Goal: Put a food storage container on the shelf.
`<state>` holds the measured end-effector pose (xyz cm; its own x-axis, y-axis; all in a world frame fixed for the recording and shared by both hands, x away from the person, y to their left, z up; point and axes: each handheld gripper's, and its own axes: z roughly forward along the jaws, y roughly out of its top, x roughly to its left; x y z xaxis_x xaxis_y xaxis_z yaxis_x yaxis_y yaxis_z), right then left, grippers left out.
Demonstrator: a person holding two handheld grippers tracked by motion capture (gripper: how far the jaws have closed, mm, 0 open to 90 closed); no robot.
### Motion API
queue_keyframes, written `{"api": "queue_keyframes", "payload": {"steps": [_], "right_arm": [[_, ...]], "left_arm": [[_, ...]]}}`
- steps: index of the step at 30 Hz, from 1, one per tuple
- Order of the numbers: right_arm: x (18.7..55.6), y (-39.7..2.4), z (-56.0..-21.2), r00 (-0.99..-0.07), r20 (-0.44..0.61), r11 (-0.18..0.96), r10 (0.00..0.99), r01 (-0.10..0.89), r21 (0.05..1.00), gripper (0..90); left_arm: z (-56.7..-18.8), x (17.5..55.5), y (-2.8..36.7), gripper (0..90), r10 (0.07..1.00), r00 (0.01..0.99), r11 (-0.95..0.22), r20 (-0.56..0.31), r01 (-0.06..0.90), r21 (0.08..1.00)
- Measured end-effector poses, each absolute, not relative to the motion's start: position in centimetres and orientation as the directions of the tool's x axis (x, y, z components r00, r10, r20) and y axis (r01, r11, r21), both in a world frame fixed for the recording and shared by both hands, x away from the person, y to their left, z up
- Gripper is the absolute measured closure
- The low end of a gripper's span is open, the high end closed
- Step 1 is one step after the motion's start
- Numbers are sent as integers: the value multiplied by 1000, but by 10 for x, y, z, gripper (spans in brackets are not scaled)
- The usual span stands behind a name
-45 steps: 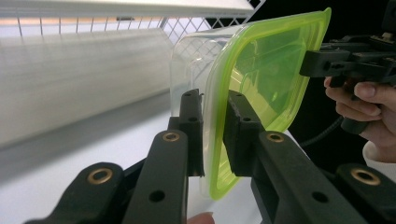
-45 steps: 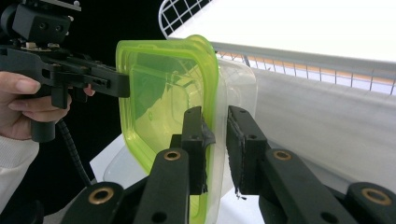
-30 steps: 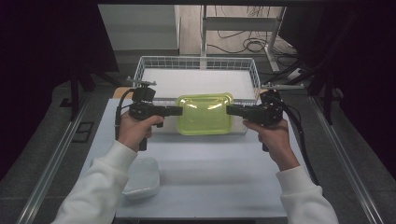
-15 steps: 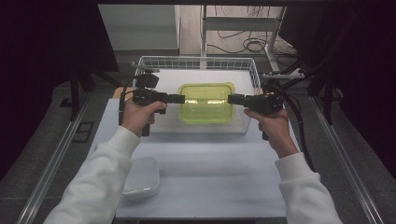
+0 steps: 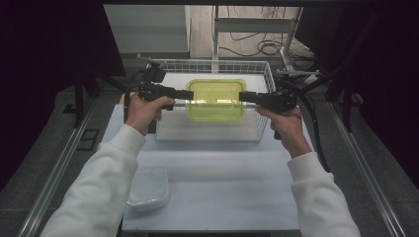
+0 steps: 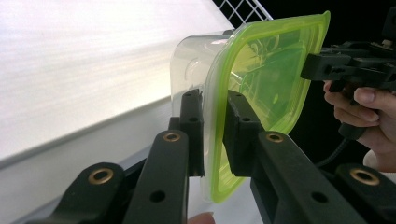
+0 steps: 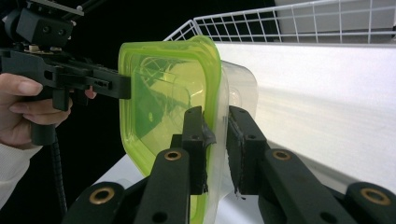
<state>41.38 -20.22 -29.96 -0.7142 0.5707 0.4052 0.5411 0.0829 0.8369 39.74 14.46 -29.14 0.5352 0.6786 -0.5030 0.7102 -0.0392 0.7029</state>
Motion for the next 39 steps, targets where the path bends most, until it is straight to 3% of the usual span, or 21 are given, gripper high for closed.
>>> {"api": "queue_keyframes", "payload": {"steps": [23,39], "right_arm": [[467,-186,-284,-697,423,94,579,573,814,773],[502,-180,-300,-637,462,89,617,640,763,781]], "left_arm": [[-288,453,162,794,658,523,-15,-542,729,685],[-308,486,162,793,670,463,8,-580,777,629]]}}
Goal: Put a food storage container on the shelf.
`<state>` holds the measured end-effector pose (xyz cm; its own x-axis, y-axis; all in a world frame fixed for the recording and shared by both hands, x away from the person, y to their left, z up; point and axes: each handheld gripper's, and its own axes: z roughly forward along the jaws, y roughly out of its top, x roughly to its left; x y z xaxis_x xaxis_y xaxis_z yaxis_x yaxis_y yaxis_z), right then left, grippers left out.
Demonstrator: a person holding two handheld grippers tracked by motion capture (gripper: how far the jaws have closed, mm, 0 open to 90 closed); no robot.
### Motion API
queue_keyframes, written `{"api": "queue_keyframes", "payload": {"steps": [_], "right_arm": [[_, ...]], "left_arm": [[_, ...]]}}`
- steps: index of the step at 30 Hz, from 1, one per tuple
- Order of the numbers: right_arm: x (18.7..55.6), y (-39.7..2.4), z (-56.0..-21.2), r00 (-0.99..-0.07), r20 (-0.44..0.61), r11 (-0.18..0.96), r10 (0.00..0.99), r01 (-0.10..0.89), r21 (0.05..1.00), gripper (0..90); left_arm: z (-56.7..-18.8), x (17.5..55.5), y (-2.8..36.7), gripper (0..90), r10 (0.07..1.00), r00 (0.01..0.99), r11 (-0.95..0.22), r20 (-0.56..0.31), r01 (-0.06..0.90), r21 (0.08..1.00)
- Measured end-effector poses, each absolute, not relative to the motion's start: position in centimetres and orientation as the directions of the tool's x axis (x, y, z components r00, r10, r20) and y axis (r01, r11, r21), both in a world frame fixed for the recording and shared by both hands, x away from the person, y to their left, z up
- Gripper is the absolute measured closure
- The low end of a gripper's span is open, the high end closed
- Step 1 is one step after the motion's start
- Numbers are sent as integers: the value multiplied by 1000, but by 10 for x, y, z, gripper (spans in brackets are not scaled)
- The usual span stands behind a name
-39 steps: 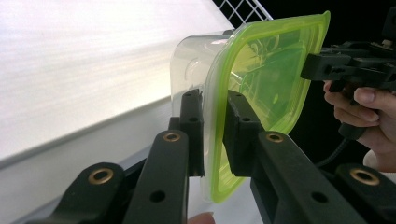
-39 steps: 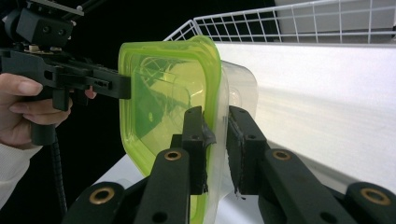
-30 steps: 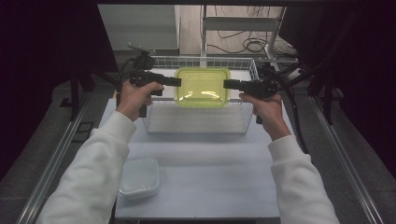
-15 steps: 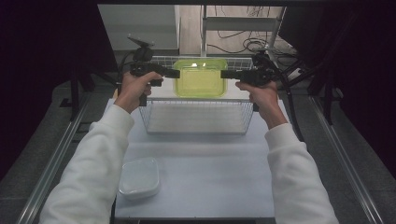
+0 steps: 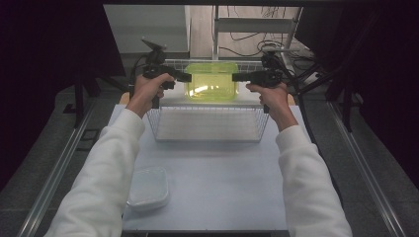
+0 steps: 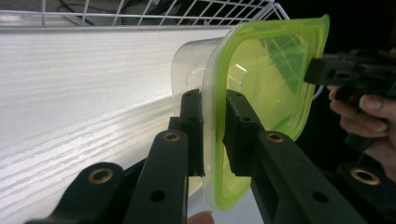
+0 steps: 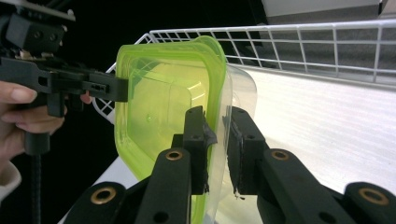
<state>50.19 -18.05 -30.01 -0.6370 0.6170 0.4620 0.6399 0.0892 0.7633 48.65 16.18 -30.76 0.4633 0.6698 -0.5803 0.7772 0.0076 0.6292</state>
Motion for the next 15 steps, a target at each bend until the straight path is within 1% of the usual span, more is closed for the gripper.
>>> {"api": "queue_keyframes", "payload": {"steps": [3,7,10,15], "right_arm": [[506,-181,-303,-622,480,77,618,656,751,781],[515,-183,-309,-579,525,44,623,697,716,769],[520,-182,-313,-543,544,22,640,720,694,749],[523,-180,-314,-494,569,-6,657,752,659,736]], "left_arm": [[-308,490,160,792,672,445,25,-592,786,618],[-311,496,157,786,679,412,54,-607,797,602],[-317,500,154,759,672,386,87,-632,807,585],[-322,505,153,745,663,364,123,-654,809,575]]}}
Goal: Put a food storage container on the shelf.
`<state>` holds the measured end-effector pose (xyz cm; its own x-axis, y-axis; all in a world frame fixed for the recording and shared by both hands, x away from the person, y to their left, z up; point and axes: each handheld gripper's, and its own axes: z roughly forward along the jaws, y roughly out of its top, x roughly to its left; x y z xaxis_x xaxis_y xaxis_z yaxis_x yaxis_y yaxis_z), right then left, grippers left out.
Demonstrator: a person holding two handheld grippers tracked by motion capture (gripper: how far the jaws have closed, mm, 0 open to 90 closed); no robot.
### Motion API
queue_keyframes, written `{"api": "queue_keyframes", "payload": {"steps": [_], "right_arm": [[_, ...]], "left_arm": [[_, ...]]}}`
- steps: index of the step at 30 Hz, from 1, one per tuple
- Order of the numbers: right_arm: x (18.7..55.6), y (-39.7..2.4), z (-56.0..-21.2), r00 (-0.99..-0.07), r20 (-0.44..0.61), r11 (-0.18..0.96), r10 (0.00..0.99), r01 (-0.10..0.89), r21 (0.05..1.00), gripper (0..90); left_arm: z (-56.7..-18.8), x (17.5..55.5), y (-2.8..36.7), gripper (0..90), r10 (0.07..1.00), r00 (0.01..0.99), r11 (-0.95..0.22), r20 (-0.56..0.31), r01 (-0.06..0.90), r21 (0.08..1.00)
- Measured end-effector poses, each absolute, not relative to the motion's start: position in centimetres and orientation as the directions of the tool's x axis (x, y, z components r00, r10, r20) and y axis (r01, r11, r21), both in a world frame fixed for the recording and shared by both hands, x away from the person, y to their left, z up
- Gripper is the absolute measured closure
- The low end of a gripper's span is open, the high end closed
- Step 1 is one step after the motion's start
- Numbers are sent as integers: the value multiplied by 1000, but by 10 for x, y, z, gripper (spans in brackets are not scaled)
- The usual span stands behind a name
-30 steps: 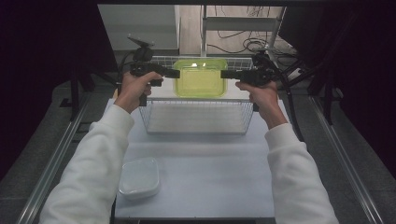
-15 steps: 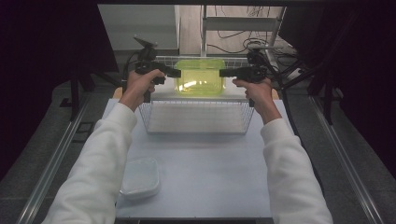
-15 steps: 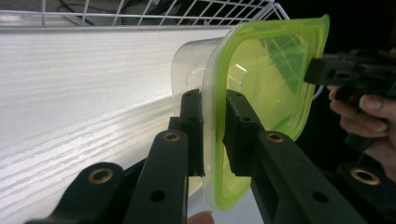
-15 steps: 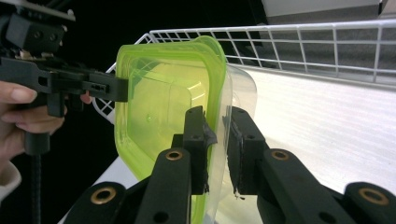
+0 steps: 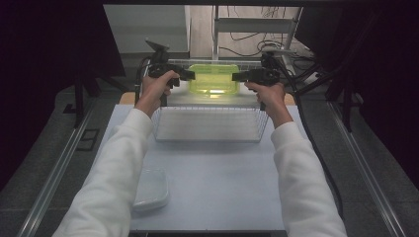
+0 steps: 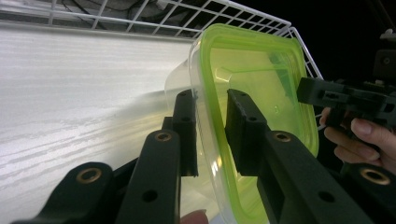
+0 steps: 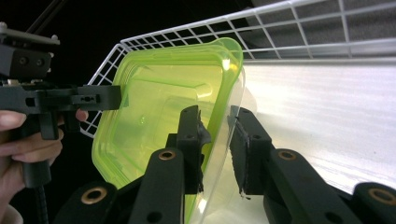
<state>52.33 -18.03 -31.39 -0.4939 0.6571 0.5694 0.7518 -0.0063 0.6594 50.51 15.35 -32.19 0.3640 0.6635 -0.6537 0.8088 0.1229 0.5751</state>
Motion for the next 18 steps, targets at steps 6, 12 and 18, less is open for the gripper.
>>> {"api": "queue_keyframes", "payload": {"steps": [6,12,18], "right_arm": [[527,-177,-320,-425,595,-69,682,773,631,717],[526,-175,-321,-414,592,-80,692,770,633,623],[518,-175,-314,-411,565,-115,715,729,675,374]], "left_arm": [[-330,508,155,728,655,343,155,-674,812,563],[-331,507,153,648,680,362,138,-638,792,595],[-324,501,151,390,694,400,155,-598,729,667]]}}
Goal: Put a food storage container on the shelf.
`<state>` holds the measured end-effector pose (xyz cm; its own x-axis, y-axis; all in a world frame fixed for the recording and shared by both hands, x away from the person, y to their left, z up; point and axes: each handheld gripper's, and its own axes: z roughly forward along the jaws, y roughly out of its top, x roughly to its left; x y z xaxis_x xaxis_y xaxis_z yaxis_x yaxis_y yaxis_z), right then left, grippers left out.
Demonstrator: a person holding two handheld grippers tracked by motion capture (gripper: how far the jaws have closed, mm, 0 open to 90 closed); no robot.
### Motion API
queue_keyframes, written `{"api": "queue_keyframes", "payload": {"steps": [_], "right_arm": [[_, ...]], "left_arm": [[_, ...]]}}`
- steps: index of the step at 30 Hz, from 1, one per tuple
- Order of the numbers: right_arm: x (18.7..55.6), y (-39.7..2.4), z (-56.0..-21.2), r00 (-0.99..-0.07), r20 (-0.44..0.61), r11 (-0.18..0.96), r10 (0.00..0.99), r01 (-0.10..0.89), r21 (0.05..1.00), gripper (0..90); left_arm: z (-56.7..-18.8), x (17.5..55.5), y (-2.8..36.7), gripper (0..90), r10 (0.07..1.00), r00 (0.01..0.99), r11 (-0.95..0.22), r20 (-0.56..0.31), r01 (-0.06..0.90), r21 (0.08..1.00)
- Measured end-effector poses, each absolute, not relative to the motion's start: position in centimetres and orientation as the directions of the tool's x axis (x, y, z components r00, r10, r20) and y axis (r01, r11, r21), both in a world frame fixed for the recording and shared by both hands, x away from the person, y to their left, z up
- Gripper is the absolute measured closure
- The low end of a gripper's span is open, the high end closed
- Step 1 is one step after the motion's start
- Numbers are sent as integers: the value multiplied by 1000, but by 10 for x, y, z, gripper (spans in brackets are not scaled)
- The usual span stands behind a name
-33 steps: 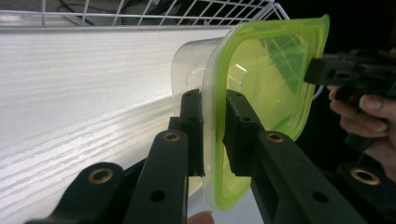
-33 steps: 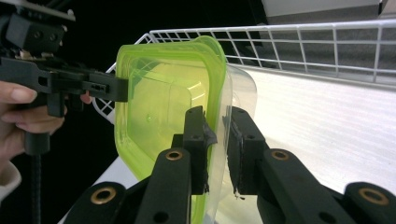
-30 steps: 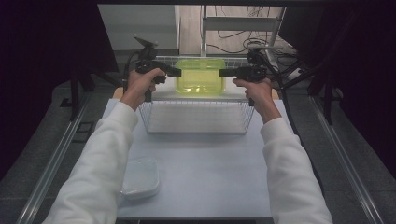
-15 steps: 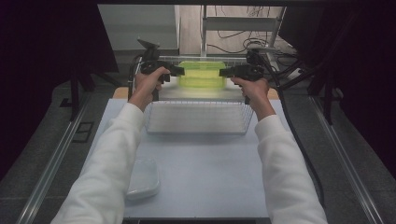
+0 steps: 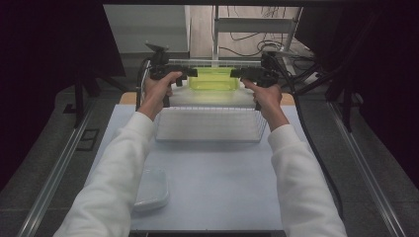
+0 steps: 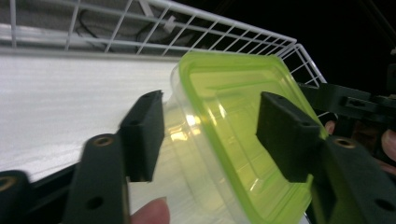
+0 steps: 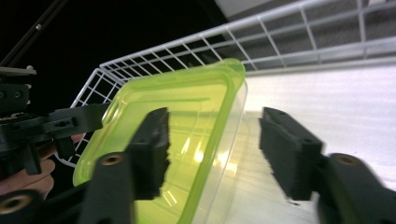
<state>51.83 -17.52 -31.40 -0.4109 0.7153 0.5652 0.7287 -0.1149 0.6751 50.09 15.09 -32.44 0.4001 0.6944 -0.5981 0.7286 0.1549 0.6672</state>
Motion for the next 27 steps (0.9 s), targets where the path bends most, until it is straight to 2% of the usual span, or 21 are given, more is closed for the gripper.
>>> {"api": "queue_keyframes", "payload": {"steps": [7,11,19,27], "right_arm": [[500,-175,-301,-469,496,-92,731,653,752,292],[485,-178,-294,-522,409,-27,749,593,805,263],[450,-196,-285,-623,329,64,710,522,850,262],[412,-204,-293,-678,257,157,688,486,860,249]], "left_arm": [[-314,487,149,284,710,452,124,-540,674,728],[-308,473,150,252,725,479,81,-495,654,752],[-294,432,155,223,744,515,25,-426,616,787],[-290,381,156,212,738,560,-27,-377,583,812]]}}
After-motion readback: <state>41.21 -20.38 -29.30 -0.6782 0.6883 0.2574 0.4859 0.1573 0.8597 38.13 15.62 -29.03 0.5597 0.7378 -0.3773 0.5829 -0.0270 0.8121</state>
